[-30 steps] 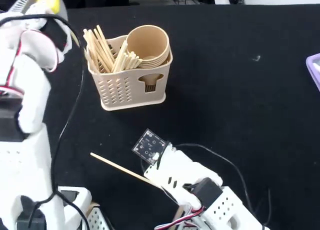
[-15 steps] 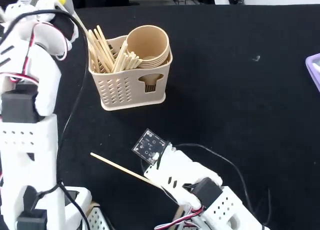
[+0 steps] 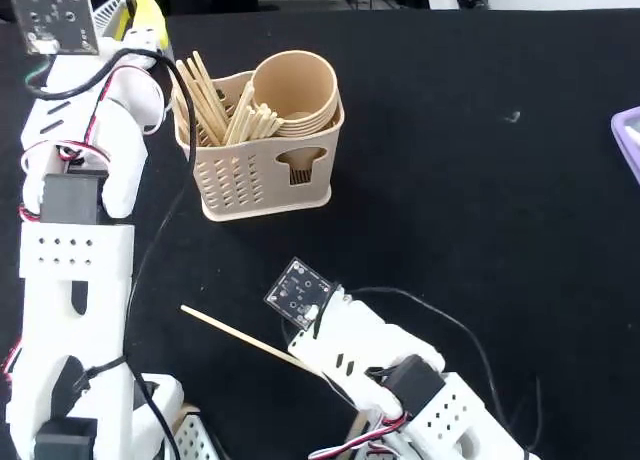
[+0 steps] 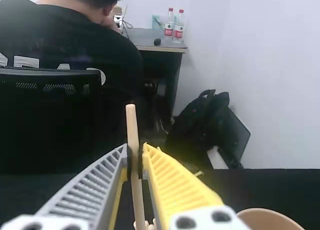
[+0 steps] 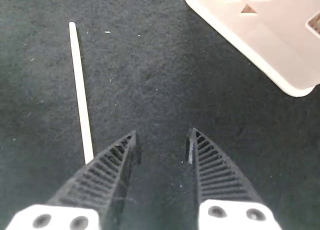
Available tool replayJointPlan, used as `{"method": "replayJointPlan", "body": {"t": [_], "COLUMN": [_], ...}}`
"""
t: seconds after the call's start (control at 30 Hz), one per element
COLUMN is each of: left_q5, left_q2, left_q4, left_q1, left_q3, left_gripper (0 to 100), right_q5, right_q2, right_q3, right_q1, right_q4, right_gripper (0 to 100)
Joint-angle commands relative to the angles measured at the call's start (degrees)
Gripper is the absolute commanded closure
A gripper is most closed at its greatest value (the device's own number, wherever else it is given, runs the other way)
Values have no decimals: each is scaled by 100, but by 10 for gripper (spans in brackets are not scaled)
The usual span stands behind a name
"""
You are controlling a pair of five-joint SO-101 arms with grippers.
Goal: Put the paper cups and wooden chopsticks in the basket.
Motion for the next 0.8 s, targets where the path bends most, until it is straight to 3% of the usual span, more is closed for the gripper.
{"method": "replayJointPlan", "body": {"t": [0.0,0.13,0.3,0.53,0.67,0.77], "left_q5": [62,510,501,492,492,484], "left_q2": [-79,-79,-79,-88,-79,-79], "left_q4": [316,747,1486,4396,5960,6462], "left_q1": [75,75,75,-497,-1253,-1657], "left_q3": [-435,-866,-1464,-2229,-1833,-1103], "left_gripper": [870,852,852,852,852,852], "right_q5": [62,62,62,220,730,1002], "right_q2": [-110,-110,-110,-110,-48,-48], "right_q3": [-31,-31,-22,-330,-945,-1007], "right_q1": [-35,-35,-35,-35,-44,-70], "right_q4": [-97,-97,-97,378,967,1099], "right_gripper": [844,844,844,844,844,844]}}
